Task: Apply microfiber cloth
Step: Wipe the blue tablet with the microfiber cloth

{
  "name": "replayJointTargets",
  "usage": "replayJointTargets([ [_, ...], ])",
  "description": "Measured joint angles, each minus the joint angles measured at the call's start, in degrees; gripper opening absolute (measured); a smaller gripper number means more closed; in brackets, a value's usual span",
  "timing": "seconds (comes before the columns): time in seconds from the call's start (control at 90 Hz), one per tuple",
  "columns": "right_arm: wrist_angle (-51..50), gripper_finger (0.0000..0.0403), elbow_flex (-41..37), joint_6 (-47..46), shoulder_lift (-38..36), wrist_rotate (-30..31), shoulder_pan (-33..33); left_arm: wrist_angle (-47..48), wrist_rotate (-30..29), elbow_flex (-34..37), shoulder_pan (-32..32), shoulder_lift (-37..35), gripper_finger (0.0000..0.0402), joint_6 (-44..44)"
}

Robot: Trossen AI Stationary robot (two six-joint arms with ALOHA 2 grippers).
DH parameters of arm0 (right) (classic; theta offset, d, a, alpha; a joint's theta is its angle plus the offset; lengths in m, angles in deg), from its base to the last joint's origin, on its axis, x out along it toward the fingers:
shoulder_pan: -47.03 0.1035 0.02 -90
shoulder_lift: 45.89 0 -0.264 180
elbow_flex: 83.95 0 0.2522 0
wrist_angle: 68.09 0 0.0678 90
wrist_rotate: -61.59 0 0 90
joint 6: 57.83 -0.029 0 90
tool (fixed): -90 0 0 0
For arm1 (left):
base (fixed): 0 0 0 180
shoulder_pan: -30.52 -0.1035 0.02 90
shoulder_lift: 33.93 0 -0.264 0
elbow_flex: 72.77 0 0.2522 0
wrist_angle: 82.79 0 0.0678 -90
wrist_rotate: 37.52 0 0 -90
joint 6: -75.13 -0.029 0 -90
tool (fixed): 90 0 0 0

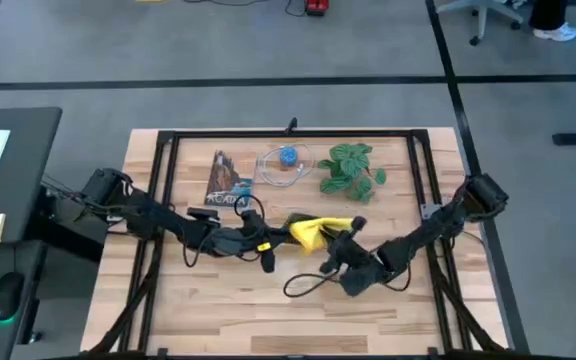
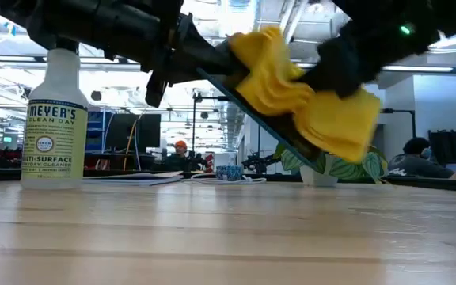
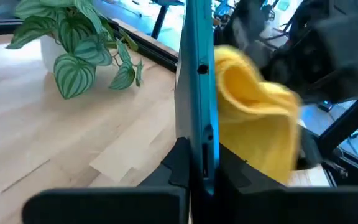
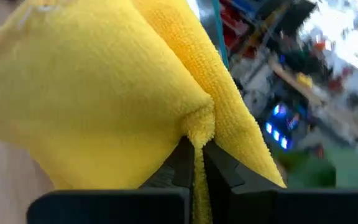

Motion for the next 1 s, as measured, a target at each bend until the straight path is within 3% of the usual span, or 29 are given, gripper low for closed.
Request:
replayJointTargets([
  [0.056,-0.36,0.0000,-0.02,-4.09,0.02,-0.01,0.08,0.04,-0.04,0.00,0.02,0.00,0.0005,-0.14],
  [0.122,4.27,0.0000,-0.13,-1.70,0.02,0.50,-0.40,-0.04,-0.48,0.00,0.02,-0.11,0.0005,-0.07],
  [0.267,24.29,0.0000,-0.17,16.74,0.07,-0.32,-2.17,-1.19,-1.36,-0.06,0.02,-0.22,0.0005,0.12],
  [0.356,33.22,0.0000,-0.15,25.86,0.07,-3.92,-3.28,-1.27,-1.25,-0.11,0.02,-0.28,0.0005,-0.14],
  [0.533,26.74,0.0000,-0.07,29.79,0.11,-5.26,-0.78,-0.48,0.04,-0.11,-0.05,-0.20,0.0005,-0.44],
  [0.711,38.75,0.0000,4.82,38.56,-0.07,-5.86,-3.65,-1.70,-1.04,-0.22,0.02,-0.28,0.0005,-0.73],
  [0.844,30.07,0.0000,7.07,40.97,-0.15,-7.15,-3.65,-2.19,-1.13,-0.15,0.52,-0.28,0.0005,-2.29],
  [1.0,9.64,0.0000,7.02,26.02,-0.24,-4.66,1.08,-4.24,-0.82,-0.15,0.18,-0.33,0.0005,-3.62],
])
